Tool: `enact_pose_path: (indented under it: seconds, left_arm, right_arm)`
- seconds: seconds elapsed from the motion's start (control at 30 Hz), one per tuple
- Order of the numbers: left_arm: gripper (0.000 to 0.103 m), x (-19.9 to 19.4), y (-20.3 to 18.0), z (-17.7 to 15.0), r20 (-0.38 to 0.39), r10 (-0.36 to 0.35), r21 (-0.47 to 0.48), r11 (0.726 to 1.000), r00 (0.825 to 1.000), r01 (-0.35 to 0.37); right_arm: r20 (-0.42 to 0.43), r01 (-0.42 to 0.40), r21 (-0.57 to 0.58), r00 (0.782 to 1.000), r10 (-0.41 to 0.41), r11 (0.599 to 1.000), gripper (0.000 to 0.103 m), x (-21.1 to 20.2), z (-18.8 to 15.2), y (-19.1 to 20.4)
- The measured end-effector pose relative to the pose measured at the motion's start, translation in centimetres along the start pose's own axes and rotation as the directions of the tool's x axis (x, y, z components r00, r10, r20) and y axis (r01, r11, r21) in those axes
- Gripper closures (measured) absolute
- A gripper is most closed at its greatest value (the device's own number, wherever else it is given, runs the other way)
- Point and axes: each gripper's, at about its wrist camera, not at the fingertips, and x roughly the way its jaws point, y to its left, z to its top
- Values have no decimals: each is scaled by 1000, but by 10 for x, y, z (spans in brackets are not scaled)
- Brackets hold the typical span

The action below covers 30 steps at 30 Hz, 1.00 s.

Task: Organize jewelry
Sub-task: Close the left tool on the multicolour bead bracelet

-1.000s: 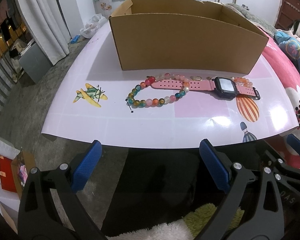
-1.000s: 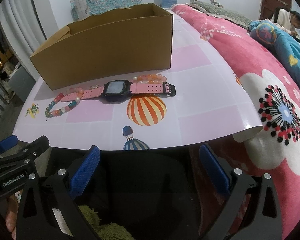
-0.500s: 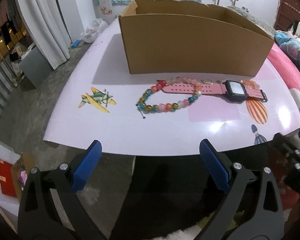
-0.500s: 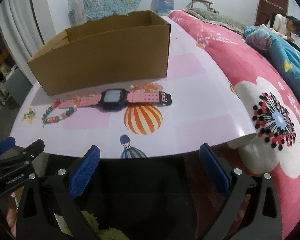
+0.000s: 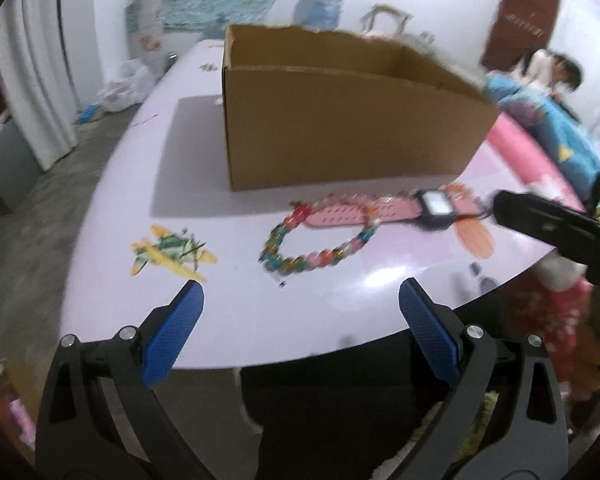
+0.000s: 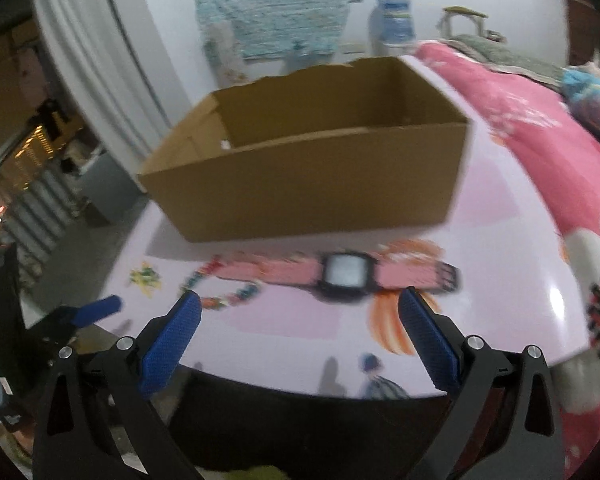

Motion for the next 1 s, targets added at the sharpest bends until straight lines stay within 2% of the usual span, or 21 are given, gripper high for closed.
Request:
enact_pose_path:
  seconds: [0.07, 0.2, 0.37, 0.43, 0.5, 0.63, 0.73, 0.8, 0.93, 1.0]
  left_arm:
    - [8, -3, 7, 3, 34, -51, -25, 998, 998, 52]
    - [8, 1, 19, 11, 25, -149, -62, 987, 988, 151]
    - [8, 12, 27, 17, 29, -139, -68, 988, 990, 141]
    - [8, 17, 31, 19, 24, -175, -84, 981, 984, 177]
    - [10, 20, 35, 20, 24, -188, -101, 977, 982, 190]
    - [42, 36, 40, 22, -21, -177, -97, 980, 984, 174]
    - [55, 45, 42, 23, -50, -158, -96, 984, 986, 153]
    - [61, 50, 42, 24, -64, -145, -85, 987, 987, 140]
    - [64, 57, 38, 27, -89, -127, -58, 991, 988, 123]
    - [70, 63, 36, 29, -108, -105, -39, 994, 989, 102]
  right_arm:
    - [-15, -25, -17, 1000, 24, 1000, 14, 8, 6, 10]
    - [-63, -63, -32, 996, 61, 997, 25, 23, 12, 23]
    - [-125, -107, 11, 986, 107, 994, 42, 43, 18, 21]
    - [-149, -113, 28, 982, 116, 993, 52, 52, 19, 19]
    - [-172, -119, 44, 977, 125, 992, 58, 62, 21, 18]
    - [-208, -116, 48, 970, 124, 992, 69, 77, 21, 20]
    - [-230, -106, 26, 967, 109, 994, 75, 86, 19, 24]
    - [-237, -95, 10, 967, 95, 995, 76, 90, 18, 26]
    - [-252, -75, -1, 965, 72, 997, 77, 99, 17, 26]
    - [-252, -66, -11, 966, 61, 998, 77, 103, 17, 27]
